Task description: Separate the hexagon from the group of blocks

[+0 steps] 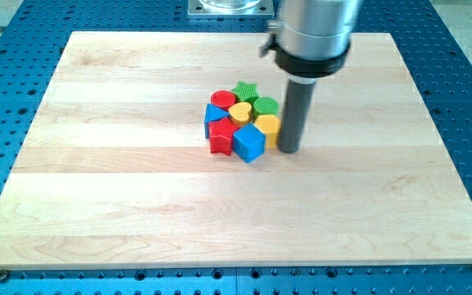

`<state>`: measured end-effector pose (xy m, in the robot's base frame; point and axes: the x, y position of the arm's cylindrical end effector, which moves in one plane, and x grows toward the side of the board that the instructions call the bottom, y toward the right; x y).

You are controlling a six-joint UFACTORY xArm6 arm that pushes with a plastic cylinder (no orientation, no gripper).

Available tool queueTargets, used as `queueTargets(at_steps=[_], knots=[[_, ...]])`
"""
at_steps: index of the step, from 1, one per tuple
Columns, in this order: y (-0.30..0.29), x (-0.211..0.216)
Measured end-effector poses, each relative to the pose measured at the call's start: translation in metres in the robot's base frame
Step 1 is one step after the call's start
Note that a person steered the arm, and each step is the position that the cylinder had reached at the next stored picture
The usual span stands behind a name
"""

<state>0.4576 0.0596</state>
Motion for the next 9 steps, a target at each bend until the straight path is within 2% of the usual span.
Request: queueTargets(at_steps=[2,4,5,6,7,8,9], knots=[[-0.090,-0.010],[-0.093,-0.053],[-0.118,-0.075],[-0.165,-0.076],[-0.204,-0.058],[-0.190,-0.025],[-0.144,-0.036]])
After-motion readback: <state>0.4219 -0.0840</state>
